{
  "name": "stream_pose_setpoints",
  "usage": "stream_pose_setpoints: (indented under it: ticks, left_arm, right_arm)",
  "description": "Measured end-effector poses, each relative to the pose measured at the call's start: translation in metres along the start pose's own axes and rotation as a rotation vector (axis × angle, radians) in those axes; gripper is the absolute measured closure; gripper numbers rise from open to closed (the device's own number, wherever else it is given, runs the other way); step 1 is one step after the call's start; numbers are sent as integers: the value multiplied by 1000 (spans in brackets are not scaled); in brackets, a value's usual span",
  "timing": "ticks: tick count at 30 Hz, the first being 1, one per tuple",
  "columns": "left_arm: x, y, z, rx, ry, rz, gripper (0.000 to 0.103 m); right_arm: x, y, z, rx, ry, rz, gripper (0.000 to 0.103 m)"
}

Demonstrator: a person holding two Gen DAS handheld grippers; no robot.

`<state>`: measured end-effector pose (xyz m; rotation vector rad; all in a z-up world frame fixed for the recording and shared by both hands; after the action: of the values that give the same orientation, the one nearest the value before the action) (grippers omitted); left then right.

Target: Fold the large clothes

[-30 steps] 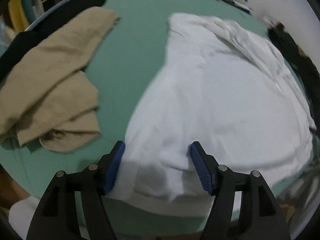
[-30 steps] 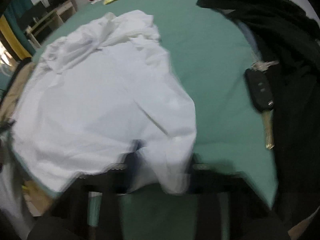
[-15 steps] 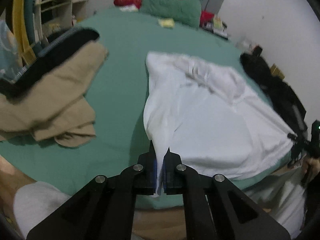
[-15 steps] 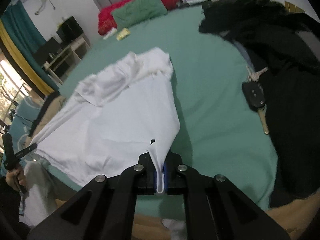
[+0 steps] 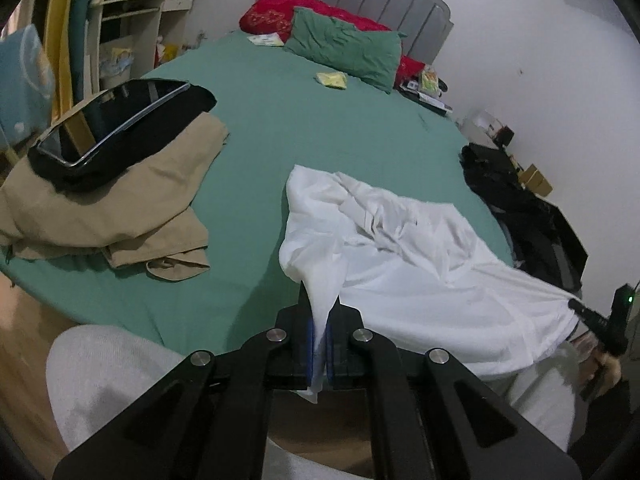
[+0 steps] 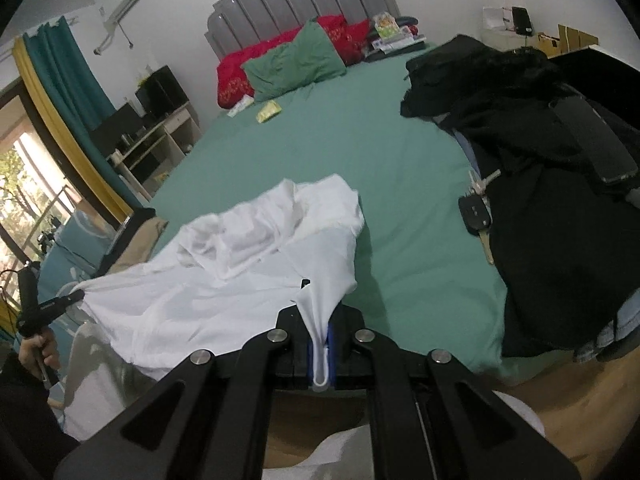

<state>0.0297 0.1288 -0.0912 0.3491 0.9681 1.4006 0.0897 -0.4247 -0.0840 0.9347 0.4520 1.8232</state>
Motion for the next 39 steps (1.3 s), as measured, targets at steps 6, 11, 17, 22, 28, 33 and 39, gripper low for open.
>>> stream_pose_setpoints:
  ticks: [6, 11, 17, 22, 28, 33, 39]
  left_arm:
    - [1, -14, 46, -63, 10, -17, 98]
    - [-2, -44, 98, -115, 11, -19, 98]
    - [13, -117, 146, -102, 95, -23, 98]
    - [27, -187, 172, -61, 143, -12, 97]
    - [55, -264, 182, 55, 176, 41, 70]
    - [90, -250, 182, -24, 272, 112, 46]
    - [70, -229, 117, 73, 227, 85, 45]
  right_arm:
    - [5, -19, 45, -59, 36, -2, 98]
    - [1, -62, 103, -113, 37, 1, 98]
    - [-13, -133, 150, -104, -14, 20, 98]
    - [-37, -198, 171, -59, -67, 3, 98]
    - [-62, -267, 177, -2, -90, -40, 86]
    - [-78, -257, 166, -34, -96, -160, 36]
    - [-78, -209, 106, 13, -258, -68, 36]
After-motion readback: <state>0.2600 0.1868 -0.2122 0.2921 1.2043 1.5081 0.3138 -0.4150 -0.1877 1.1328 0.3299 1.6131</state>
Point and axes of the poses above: each gripper's, at about its wrist camera, not at the fingertips, and y roughly against the way its jaws point, x to its left, z to its top, the point moved 6 cm from there along -y, roughly the way its jaws point, and after that the axes turned 1 degree about x, right-handed, at the moved point
